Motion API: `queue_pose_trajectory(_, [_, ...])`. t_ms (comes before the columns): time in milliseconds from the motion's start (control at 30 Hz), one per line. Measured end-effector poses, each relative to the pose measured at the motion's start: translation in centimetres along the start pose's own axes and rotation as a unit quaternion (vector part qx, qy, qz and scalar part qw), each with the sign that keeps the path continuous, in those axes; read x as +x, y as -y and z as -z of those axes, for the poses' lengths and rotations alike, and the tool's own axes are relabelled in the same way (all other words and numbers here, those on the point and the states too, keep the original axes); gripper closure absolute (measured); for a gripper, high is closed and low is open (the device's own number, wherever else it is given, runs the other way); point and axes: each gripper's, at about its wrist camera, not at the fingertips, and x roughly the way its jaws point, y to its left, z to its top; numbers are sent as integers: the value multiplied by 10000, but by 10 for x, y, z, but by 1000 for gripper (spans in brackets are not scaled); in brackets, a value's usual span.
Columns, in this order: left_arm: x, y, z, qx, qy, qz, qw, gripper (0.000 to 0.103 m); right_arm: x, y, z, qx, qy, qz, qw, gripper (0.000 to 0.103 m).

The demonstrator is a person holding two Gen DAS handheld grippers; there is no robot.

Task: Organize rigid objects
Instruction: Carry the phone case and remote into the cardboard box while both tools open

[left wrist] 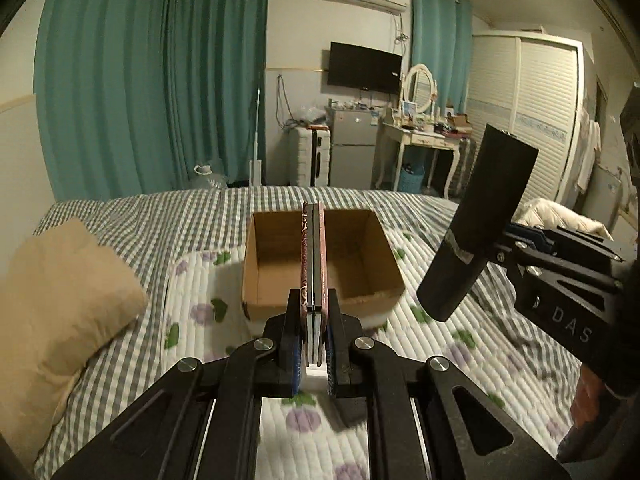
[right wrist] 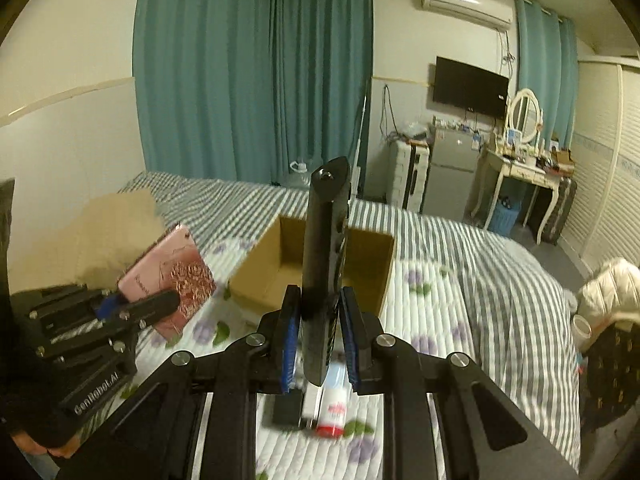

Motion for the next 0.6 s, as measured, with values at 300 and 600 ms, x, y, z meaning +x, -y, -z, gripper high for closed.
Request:
queue_pose_trajectory(300, [100,-11,-39,212,-150,-135,9996,93,93,17,-43,-70,-184,-6,9998,84])
queue_pose_trajectory(600, [203,-26,-29,199,-709,-263,9969,93,202,47,-37,135,-762,92,9970,84])
